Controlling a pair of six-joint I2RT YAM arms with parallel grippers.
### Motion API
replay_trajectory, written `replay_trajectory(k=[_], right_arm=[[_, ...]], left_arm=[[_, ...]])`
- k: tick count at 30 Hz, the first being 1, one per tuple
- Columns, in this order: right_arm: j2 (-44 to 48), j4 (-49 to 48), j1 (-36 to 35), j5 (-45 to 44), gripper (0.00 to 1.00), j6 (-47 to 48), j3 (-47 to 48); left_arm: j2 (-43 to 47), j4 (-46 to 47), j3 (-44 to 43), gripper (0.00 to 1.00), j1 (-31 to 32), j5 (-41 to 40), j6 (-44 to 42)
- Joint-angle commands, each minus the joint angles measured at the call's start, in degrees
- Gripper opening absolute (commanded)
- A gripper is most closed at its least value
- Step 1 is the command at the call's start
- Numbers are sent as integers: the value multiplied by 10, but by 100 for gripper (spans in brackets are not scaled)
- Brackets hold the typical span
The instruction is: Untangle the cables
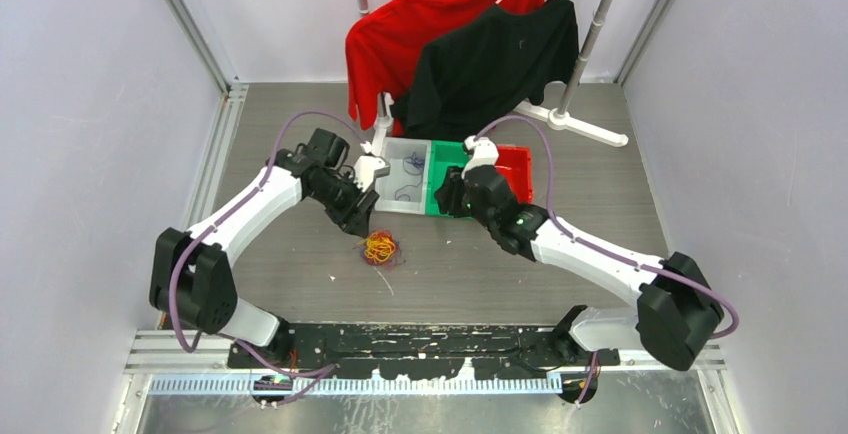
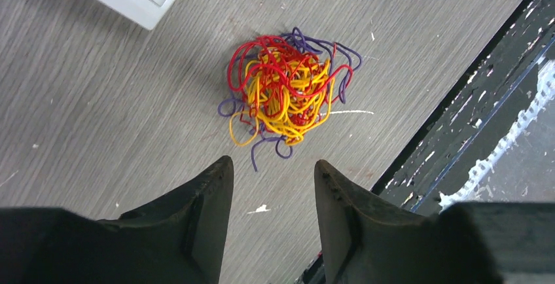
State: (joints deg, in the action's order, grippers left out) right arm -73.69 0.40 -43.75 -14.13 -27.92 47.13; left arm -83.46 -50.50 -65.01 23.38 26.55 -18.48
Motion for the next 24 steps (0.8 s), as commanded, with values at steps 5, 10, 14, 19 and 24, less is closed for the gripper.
replay_trajectory(k=[5,10,14,19,24], right_arm=[[56,-66,-5,21,41,-44,-58],[43,-66,-6,22,40,-44,-47],[42,-66,-6,25,37,-44,-42],[43,-69,-6,33,32,-44,-40],[45,-69,-7,40,26,-45,-37]], left_arm=[[-41,54,20,46,24,63,8],[-46,67,48,44,66,29,9],[-48,76,50,33,71,-39,6],[-48,78,51,21,71,-80,-1],[-45,71,34,4,71,-74,11]])
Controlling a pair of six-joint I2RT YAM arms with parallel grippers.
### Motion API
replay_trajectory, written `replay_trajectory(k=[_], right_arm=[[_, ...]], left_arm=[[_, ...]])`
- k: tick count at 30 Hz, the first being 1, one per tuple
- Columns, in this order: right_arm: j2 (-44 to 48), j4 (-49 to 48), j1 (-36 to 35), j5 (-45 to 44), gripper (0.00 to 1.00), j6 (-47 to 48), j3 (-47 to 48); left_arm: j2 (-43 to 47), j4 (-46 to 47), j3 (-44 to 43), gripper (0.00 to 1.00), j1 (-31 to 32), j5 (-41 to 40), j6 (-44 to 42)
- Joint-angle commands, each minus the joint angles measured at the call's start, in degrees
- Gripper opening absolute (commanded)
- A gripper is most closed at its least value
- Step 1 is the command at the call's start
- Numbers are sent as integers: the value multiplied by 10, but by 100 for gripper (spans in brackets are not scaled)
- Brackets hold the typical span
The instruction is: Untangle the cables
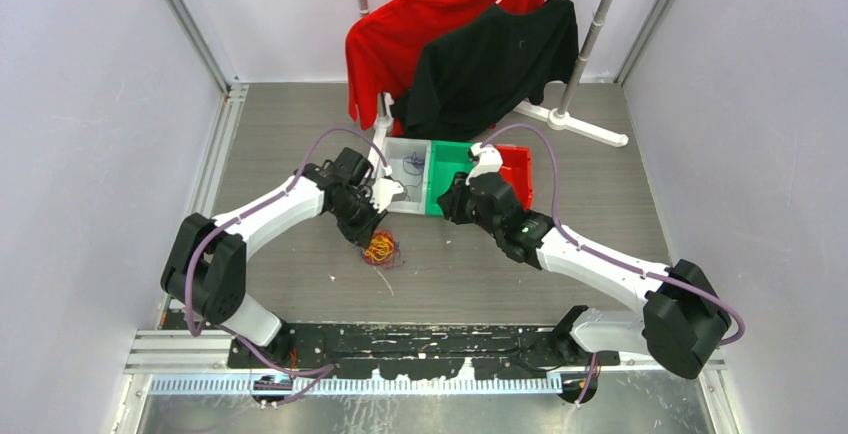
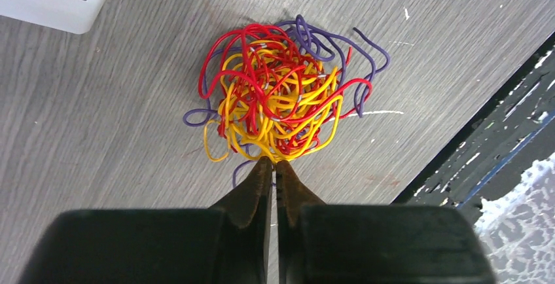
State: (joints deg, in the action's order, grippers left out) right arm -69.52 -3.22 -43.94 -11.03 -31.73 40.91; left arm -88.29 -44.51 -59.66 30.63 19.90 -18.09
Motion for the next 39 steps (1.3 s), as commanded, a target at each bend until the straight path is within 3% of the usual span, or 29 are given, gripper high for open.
replay_trajectory(k=[1,6,13,18,30,39], right_arm=[[4,-34,-4,11,25,-7,24],[17,-54,-9,26,25,-2,19],[27,-185,-37,107,59,35,-16],[7,-263,-64,179,70,63,-8],[-61,-299,-137,182,72,67,36],[-97,-332,-158,165,72,57,53]], left_arm=[[8,6,-26,1,-1,-3,8],[51,-61,-76,0,-1,39,12],[132,-133,-132,0,-1,79,20],[179,-161,-149,0,-1,97,28],[243,-207,-183,0,-2,171,17],[238,-214,-203,0,-1,214,31]])
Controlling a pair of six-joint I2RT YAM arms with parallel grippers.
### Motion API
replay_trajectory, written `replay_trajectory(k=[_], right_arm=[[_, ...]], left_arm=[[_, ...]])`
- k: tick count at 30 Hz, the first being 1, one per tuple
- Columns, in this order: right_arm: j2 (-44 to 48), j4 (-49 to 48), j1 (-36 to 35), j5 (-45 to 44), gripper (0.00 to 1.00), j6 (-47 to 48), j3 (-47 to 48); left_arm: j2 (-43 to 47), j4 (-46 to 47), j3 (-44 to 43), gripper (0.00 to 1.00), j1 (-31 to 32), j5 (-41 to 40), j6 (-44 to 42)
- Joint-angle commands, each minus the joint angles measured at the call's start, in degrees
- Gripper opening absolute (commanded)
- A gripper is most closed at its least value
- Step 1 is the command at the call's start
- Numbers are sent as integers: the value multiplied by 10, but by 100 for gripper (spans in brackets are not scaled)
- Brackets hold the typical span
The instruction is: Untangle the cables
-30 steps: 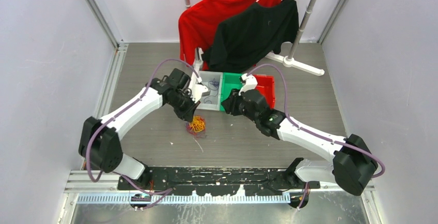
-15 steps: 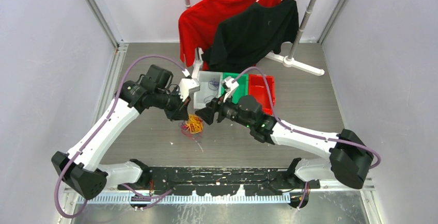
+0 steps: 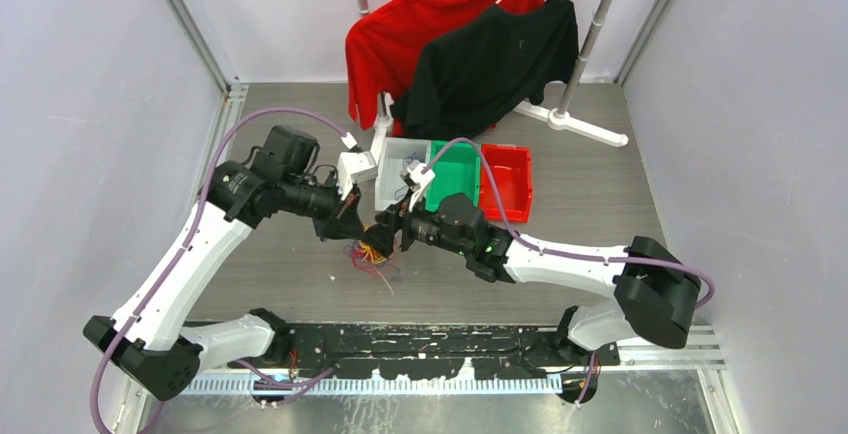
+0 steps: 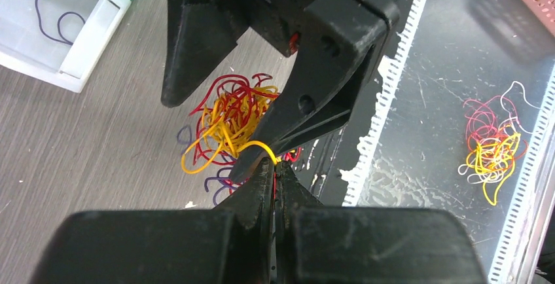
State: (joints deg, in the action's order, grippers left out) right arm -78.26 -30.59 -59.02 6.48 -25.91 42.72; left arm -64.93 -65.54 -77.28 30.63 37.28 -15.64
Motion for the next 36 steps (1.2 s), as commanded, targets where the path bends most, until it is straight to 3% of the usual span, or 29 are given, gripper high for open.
replay_trajectory(k=[1,11,28,31,33,35,36], right_arm=[[-13,-61,-9,-11,72,-1,36],[-89,-97,-23,-81,71,-7,24],[-140,-129,-22,-157,70,-9,-68],[-139,-134,-22,-167,69,-16,-79],[-130,-131,-22,-164,69,-16,-80],[-117,-120,-22,-163,69,-11,-76],[-109,-111,-22,-165,69,-7,-73]], left_arm=[[5,-3,-29,0,-1,40,6],[-4,-23,-86,0,-1,80,11],[-19,-71,-253,0,-2,1,-15],[-11,-68,-244,0,-2,-30,-30],[7,-54,-187,0,-2,-55,-40],[26,-24,-100,18,-2,-105,-44],[31,-6,-44,35,-2,-137,-42]])
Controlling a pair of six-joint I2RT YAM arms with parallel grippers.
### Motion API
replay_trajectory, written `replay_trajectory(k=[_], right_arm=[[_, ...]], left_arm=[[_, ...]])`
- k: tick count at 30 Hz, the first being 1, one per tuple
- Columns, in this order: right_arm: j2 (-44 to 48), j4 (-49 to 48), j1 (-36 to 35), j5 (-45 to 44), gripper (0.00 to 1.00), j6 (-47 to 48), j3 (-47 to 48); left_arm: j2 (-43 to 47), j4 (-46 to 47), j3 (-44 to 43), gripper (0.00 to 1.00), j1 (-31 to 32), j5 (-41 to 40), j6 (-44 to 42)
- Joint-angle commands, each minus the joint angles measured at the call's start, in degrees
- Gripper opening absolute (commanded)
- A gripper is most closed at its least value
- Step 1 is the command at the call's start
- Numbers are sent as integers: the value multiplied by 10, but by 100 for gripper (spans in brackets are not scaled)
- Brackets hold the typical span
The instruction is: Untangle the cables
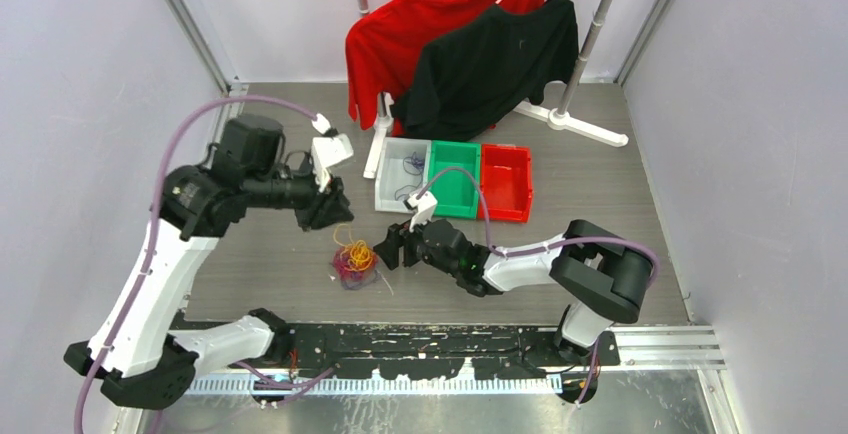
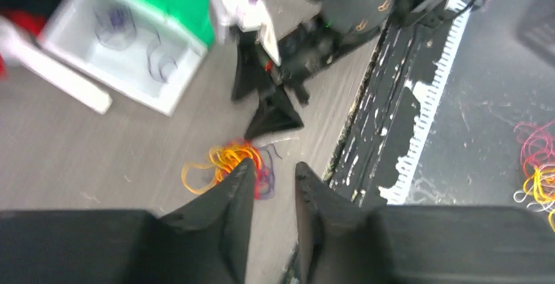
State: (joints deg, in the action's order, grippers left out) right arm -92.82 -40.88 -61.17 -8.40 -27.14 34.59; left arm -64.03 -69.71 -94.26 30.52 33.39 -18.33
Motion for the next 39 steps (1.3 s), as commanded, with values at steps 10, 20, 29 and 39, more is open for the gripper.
replay_trajectory(k=[10,20,29,39], right_arm=[[96,20,-1,-41,69,18,-9],[138,45,-1,-63,69,18,-22],[146,51,-1,-64,69,10,-21],[150,47,-1,-64,68,10,-18]], left_arm=[[-64,144,296,79,-107,-119,-52],[-176,179,312,75,-149,-16,-101],[-224,205,317,48,-152,-61,-133],[-237,195,317,9,-153,-55,-128]])
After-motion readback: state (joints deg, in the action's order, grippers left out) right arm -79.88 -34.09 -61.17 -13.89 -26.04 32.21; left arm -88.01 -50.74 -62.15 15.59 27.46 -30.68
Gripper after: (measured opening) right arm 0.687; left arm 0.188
